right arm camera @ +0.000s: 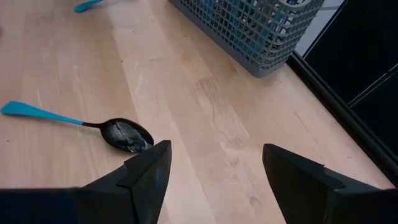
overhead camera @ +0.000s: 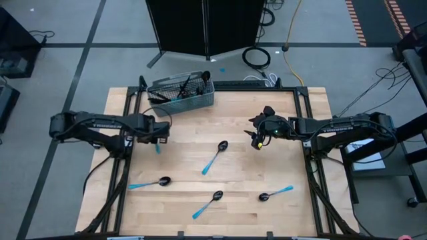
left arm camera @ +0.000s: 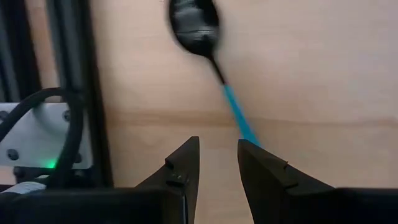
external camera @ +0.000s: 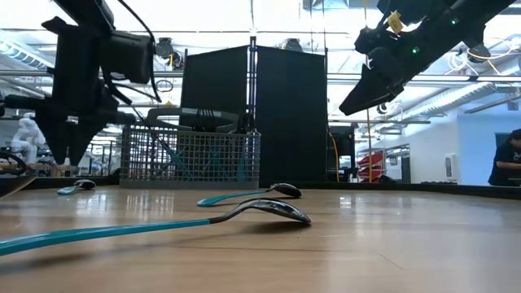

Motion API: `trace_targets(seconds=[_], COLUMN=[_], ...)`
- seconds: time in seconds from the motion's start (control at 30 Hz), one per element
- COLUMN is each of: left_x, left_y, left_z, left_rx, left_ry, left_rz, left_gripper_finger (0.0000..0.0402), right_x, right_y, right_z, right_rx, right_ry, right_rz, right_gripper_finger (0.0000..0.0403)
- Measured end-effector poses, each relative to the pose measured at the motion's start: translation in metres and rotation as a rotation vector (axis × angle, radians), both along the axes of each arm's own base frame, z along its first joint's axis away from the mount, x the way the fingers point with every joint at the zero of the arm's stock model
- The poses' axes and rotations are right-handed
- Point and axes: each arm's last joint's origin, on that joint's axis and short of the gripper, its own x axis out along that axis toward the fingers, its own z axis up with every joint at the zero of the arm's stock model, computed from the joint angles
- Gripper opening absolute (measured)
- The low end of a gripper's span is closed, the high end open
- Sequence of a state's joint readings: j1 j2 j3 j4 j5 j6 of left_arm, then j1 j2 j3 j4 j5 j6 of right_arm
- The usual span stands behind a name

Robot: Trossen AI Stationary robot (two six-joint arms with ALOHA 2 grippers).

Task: Sort silverware
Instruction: Put the blue spoon into the silverware basket

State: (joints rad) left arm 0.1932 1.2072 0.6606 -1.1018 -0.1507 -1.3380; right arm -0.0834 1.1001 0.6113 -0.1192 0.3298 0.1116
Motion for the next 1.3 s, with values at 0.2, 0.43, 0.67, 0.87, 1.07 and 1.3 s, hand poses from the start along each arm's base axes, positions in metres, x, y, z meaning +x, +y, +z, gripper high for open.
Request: trace_targets(seconds=[0.2,0.43,0.67,0.87,1.07,1.3], left_x=[-0.006,-0.007,-0.012,-0.011,-0.015,-0.015], left_y=[0.011,0.019,0.025,0.029,0.031,0.033], left_z=[-0.012,-0.024,-0.03,-0.037,-0.041,-0.042], left_rx=[-0.002,-0.005,-0.006,0.007,0.003,0.009], left_ry=[-0.01,-0.068,-0.063,-0.131,-0.118,-0.128], left_rz=[0.059,0.069,0.081,0.079,0.082,0.083], left_gripper_finger=[0.0107,0.0107,0.0107,0.0107,0.0107,0.0106], right_x=[0.0,0.0,0.0,0.0,0.0,0.0], right_y=[0.001,0.001,0.001,0.001,0.001,0.001], right_z=[0.0,-0.001,-0.001,-0.001,-0.001,-0.001], right_rx=[0.016,0.011,0.011,0.011,0.011,0.009], right_ry=[0.003,0.011,0.011,0.011,0.011,0.011], right_rz=[0.024,0.052,0.052,0.052,0.052,0.049], right_gripper_finger=[0.0249,0.0249,0.0249,0.0249,0.0249,0.0249])
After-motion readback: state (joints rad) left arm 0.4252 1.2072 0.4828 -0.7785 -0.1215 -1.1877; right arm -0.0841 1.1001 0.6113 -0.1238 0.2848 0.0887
